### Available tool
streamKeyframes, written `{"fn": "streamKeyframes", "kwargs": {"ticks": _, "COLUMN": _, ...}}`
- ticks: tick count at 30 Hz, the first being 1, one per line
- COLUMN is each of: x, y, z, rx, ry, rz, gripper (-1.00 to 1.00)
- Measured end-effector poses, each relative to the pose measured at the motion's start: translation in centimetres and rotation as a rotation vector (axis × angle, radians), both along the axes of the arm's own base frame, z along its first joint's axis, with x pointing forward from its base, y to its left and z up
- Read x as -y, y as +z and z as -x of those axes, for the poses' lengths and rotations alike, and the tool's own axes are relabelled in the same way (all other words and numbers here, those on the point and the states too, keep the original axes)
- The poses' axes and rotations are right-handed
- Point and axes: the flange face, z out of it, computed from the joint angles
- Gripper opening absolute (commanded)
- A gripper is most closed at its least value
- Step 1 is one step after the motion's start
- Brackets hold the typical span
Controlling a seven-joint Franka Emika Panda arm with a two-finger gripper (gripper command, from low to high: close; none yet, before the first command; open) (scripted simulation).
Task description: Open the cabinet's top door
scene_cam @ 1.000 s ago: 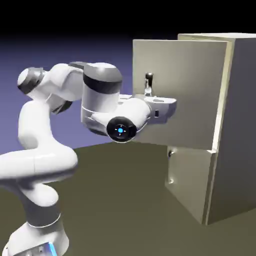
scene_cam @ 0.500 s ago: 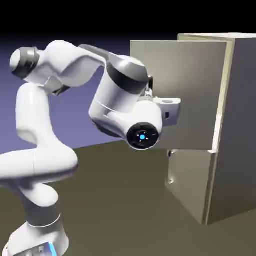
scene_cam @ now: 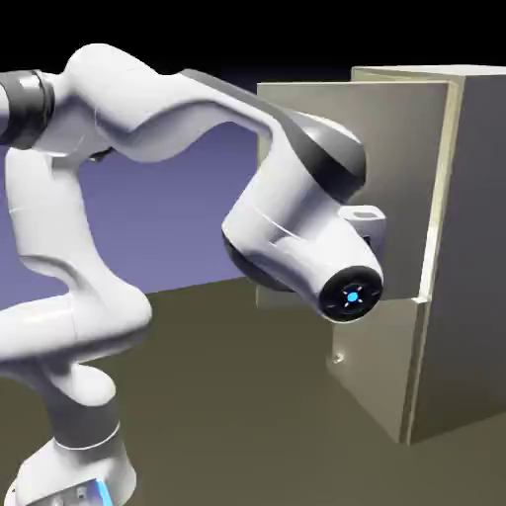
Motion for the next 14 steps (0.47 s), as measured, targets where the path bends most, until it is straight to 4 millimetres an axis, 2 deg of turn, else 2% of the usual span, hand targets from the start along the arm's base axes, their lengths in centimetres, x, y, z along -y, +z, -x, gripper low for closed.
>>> {"fn": "streamKeyframes", "kwargs": {"ticks": 7, "x": 0.1, "y": -0.1, "z": -0.1, "rx": -0.002, "ry": 0.008, "rz": -0.001, "gripper": -1.0}}
{"fn": "streamKeyframes", "kwargs": {"ticks": 12, "x": 3.5, "y": -0.1, "z": -1.6, "rx": -0.002, "ry": 0.145, "rz": -0.002, "gripper": -1.0}}
{"fn": "streamKeyframes", "kwargs": {"ticks": 13, "x": 3.8, "y": -0.1, "z": -1.7, "rx": -0.002, "ry": 0.157, "rz": -0.002, "gripper": 1.0}}
{"fn": "streamKeyframes", "kwargs": {"ticks": 14, "x": 3.8, "y": 0.0, "z": -1.8, "rx": -0.002, "ry": 0.156, "rz": -0.002, "gripper": 1.0}}
